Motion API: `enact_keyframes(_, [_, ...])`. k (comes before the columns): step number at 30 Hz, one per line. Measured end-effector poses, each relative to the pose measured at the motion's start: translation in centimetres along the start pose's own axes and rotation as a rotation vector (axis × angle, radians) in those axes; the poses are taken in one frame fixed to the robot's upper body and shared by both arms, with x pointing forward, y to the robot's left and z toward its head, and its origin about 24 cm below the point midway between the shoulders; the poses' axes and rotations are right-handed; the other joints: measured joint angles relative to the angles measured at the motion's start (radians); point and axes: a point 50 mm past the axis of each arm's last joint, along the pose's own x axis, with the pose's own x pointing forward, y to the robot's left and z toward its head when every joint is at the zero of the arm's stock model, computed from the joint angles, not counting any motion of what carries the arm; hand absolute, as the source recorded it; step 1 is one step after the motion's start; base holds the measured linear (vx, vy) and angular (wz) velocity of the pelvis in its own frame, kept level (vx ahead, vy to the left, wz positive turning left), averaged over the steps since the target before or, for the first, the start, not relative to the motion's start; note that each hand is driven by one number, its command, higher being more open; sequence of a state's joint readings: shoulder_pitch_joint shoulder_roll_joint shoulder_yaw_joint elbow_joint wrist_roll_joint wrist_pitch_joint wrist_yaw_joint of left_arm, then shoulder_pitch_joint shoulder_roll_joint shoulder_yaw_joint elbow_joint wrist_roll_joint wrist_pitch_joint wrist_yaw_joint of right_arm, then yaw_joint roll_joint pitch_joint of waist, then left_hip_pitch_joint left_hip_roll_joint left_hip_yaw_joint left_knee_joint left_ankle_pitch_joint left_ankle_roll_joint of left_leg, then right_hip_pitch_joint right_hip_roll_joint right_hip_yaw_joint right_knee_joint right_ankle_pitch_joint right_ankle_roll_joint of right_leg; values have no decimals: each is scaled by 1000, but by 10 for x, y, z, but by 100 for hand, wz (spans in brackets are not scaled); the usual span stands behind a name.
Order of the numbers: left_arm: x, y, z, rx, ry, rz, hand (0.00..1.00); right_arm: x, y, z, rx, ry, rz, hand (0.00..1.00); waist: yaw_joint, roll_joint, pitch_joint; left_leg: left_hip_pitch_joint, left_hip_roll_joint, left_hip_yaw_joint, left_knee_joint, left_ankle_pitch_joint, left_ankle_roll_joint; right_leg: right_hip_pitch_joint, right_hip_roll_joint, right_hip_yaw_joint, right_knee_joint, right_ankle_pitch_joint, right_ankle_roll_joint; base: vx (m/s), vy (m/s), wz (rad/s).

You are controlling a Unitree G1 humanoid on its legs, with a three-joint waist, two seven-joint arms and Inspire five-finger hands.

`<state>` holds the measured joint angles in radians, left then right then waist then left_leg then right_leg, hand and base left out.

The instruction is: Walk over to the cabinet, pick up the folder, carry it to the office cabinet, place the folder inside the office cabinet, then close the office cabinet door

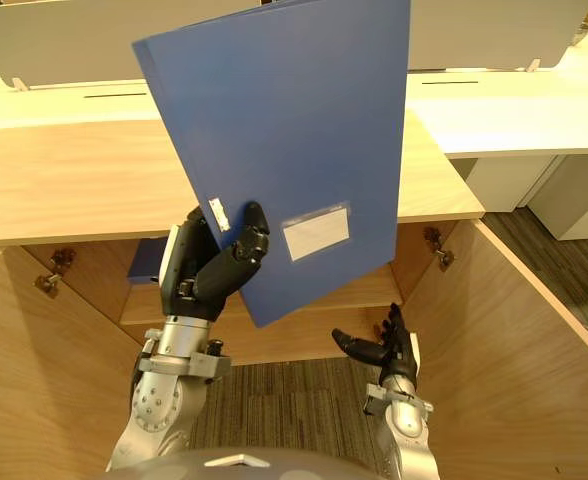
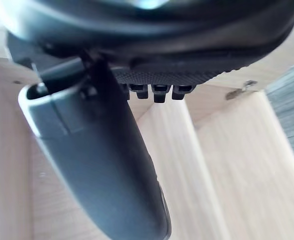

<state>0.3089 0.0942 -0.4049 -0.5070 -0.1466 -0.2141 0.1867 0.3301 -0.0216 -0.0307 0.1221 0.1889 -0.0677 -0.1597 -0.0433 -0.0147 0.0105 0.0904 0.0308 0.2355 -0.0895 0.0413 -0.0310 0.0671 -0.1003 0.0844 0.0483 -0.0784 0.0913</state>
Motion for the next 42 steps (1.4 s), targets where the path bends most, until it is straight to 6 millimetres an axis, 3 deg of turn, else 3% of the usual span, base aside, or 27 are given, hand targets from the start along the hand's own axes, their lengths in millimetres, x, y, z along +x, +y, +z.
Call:
enact_keyframes(10, [-9, 30, 0, 36, 29, 59, 0, -17, -2, 87, 119, -417, 71, 100, -15, 11, 6, 0, 0, 3, 0, -1, 0, -3, 0, 4, 1, 1, 2, 0, 0, 0])
enact_keyframes(21, [-9, 41, 2, -34, 24, -2, 0, -16, 3, 146, 82, -672, 244, 100, -15, 13, 6, -5, -1, 3, 0, 0, 1, -9, 0, 5, 2, 4, 7, 0, 0, 0])
enact_keyframes(28, [-14, 46, -14, -10, 108, -48, 0, -13, 13, 169, -51, -755, 374, 100, -13, 18, 3, -7, -1, 1, 0, 0, 2, -9, -1, 5, 4, 5, 8, 0, 0, 0])
enact_keyframes(34, [-16, 48, -18, 18, 141, -94, 0, -12, 16, 175, -157, -770, 439, 100, -12, 19, 2, -12, -3, -3, 0, 2, 5, -10, -2, 1, 6, 5, 8, 0, 0, 2])
enact_keyframes(42, [-11, 52, -17, 88, 158, -188, 0, 7, 13, 166, -287, -656, 566, 100, -13, 21, 0, -11, -4, -7, 0, 8, 7, -9, -3, -3, 9, 5, 8, 0, 0, 1])
